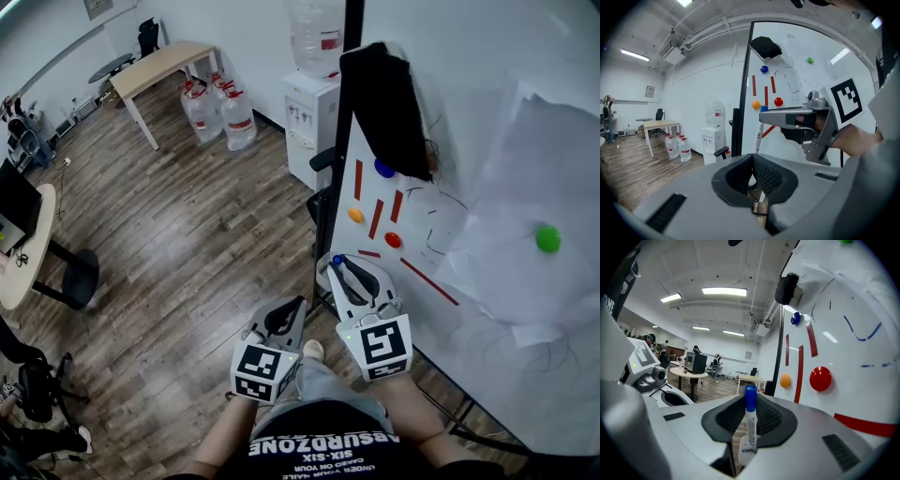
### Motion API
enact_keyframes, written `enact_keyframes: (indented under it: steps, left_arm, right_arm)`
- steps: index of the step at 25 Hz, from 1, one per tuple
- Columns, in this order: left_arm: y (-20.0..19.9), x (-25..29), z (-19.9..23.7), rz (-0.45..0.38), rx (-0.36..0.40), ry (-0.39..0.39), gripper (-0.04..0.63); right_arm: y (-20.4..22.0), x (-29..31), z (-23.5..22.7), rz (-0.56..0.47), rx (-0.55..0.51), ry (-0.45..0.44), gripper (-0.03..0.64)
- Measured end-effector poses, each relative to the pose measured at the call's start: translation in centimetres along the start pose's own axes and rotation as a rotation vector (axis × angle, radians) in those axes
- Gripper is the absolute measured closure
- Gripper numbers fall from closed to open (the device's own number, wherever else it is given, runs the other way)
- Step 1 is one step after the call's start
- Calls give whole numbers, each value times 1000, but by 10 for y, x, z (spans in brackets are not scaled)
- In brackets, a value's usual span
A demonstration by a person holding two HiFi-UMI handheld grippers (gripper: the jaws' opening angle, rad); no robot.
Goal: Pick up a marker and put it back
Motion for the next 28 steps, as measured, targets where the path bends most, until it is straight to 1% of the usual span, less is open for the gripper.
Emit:
enact_keyframes:
  steps: [8, 11, 18, 28]
  left_arm:
    - [-1, -3, -3, -10, 3, 0, 588]
    - [-2, -5, -4, -12, 4, 1, 587]
    - [-1, -8, -9, -10, 5, 6, 586]
    - [0, -10, -14, -15, 3, 9, 588]
  right_arm:
    - [1, -19, 5, -32, 35, -1, 551]
    - [6, -26, 7, -23, 57, -6, 551]
    - [17, -35, 14, 0, 75, -19, 551]
    - [41, -39, 19, 61, 128, -48, 551]
Point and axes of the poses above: the fingertips, and each gripper's own axes: x forward along the fingers, z to its left, y out of its underside, the point moved 9 cm from there along -x, backward along the fingers, and after that the axes turned 9 degrees about -y, right-handed, at the moved point
